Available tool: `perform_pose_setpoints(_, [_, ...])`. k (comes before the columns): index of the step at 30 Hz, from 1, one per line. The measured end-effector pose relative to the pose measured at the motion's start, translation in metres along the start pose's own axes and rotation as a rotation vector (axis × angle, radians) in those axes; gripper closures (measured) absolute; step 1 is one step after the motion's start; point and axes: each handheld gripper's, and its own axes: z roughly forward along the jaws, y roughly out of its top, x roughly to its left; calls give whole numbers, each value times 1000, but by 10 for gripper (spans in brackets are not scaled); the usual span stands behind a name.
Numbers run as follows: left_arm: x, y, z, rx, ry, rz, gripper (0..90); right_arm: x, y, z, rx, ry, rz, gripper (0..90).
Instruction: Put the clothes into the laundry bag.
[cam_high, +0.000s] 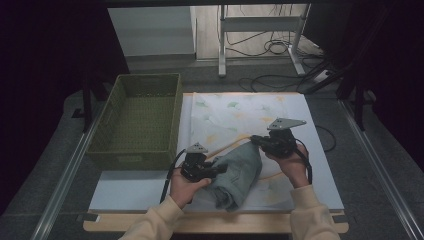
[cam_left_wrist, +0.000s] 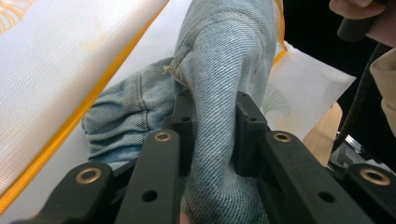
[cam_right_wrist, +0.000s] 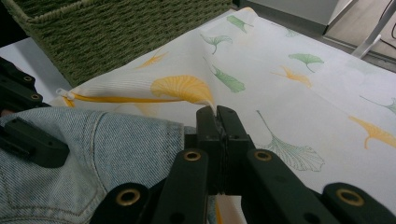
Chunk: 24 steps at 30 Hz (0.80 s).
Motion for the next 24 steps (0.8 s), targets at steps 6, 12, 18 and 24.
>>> perform_pose_setpoints(6, [1,7,0,-1,11,2,740,0,0,-3,-7,-7,3,887])
perform_pose_setpoints(12, [2,8,4,-3,23,0,740,1,2,-5,-13,-2,0,887])
perform_pose_setpoints(18, [2,11,5,-17,26,-7,740,3,3,-4,-11,9,-5,887])
perform_pose_setpoints(24, [-3,20,8,-28,35,13,741,3,3,-5,-15,18,-2,887])
